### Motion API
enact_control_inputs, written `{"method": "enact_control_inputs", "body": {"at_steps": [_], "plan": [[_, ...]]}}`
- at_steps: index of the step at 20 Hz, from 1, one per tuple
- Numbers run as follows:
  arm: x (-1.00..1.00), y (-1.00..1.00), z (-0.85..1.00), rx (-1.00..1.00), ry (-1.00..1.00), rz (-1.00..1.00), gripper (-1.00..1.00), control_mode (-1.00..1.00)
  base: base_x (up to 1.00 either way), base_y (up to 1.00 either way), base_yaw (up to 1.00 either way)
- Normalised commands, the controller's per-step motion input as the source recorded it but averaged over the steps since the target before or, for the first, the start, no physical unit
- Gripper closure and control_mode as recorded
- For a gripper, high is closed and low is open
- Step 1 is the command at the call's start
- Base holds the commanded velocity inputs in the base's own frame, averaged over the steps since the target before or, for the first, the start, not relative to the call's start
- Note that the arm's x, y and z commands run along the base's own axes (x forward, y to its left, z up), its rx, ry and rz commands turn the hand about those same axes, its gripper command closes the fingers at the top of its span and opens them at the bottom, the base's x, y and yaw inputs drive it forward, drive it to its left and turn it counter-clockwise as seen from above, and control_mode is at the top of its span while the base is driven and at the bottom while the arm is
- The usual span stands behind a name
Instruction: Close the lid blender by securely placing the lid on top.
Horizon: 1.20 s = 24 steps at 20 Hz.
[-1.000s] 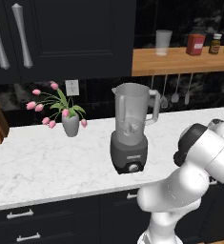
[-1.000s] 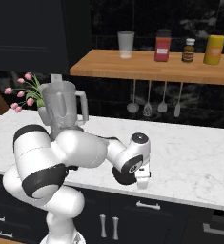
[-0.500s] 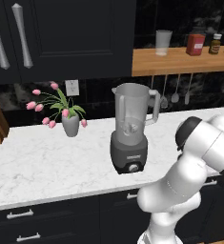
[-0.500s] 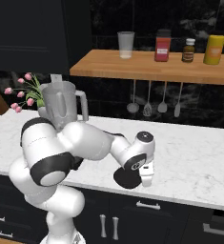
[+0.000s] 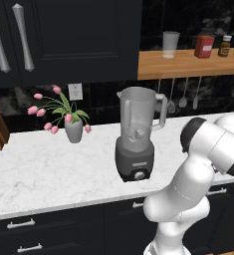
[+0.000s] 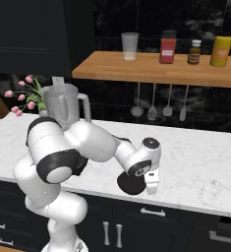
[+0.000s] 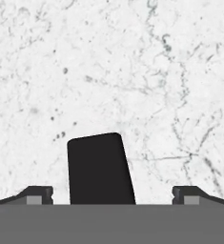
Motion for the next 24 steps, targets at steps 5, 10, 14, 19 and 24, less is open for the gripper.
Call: {"method": "enact_control_inputs", "body": {"at_steps": [5, 10, 14, 19, 24], "plan": [[0.08, 0.00, -0.21, 0.00, 0.00, 0.00, -1.00, -1.00, 0.00, 0.00, 0.00], [0.07, 0.00, -0.18, 0.00, 0.00, 0.00, 1.00, -1.00, 0.00, 0.00, 0.00], [0.00, 0.00, 0.00, 0.00, 0.00, 0.00, 1.00, -1.00, 0.00, 0.00, 0.00], [0.00, 0.00, 0.00, 0.00, 0.00, 0.00, 1.00, -1.00, 0.00, 0.00, 0.00], [-0.02, 0.00, 0.00, 0.00, 0.00, 0.03, 1.00, -1.00, 0.00, 0.00, 0.00]]}}
